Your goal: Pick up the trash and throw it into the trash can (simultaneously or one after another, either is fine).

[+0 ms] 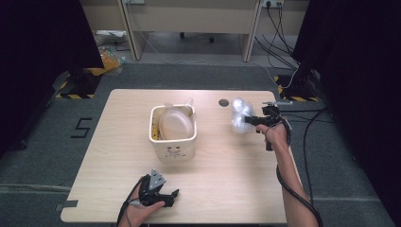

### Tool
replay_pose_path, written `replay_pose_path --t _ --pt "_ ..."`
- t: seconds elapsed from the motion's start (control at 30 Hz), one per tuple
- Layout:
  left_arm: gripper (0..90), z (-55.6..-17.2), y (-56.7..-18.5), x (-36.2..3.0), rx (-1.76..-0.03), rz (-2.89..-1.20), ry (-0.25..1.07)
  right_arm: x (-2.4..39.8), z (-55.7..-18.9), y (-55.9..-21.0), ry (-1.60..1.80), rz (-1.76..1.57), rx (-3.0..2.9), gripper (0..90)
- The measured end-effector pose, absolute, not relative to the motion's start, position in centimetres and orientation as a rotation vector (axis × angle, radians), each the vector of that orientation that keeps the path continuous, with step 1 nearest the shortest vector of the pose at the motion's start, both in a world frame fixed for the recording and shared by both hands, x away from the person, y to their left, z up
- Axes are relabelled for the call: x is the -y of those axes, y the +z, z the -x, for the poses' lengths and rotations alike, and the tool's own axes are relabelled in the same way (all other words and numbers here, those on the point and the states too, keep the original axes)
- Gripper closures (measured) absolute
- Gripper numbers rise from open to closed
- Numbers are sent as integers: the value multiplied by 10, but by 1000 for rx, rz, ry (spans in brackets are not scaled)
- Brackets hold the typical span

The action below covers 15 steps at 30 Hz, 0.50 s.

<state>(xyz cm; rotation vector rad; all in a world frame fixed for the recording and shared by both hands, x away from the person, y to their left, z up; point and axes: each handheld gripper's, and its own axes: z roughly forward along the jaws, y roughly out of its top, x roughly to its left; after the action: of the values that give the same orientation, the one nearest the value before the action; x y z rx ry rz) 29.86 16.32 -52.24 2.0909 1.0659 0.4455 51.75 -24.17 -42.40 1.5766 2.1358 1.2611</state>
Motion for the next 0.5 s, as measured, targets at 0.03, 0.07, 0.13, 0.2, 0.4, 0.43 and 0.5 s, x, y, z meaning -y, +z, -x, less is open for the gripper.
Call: replay_pose_path --t 0.03,0.07,0.13,0.2,0.4,0.43,0.5 --pt "141 -299 -522 -163 -1066 -2091 445 238 -514 -413 1303 -1547 -2144 725" --pt "141 -299 -522 -163 -1066 -2091 445 238 -514 -413 1303 -1547 -2144 725" --pt "141 -299 -522 -163 -1066 -2091 445 233 -509 -402 1326 -1506 -2159 725" --pt "141 -299 -522 -163 -1066 -2091 445 227 -506 -391 1353 -1470 -2169 725" --pt "141 -299 -522 -163 -1064 -2094 443 208 -496 -365 1431 -1374 -2211 726" --pt "141 -299 -522 -163 -1065 -2095 443 201 -494 -359 1456 -1348 -2228 725" --pt "141 -299 -522 -163 -1064 -2095 444 199 -493 -356 1461 -1339 -2236 725"
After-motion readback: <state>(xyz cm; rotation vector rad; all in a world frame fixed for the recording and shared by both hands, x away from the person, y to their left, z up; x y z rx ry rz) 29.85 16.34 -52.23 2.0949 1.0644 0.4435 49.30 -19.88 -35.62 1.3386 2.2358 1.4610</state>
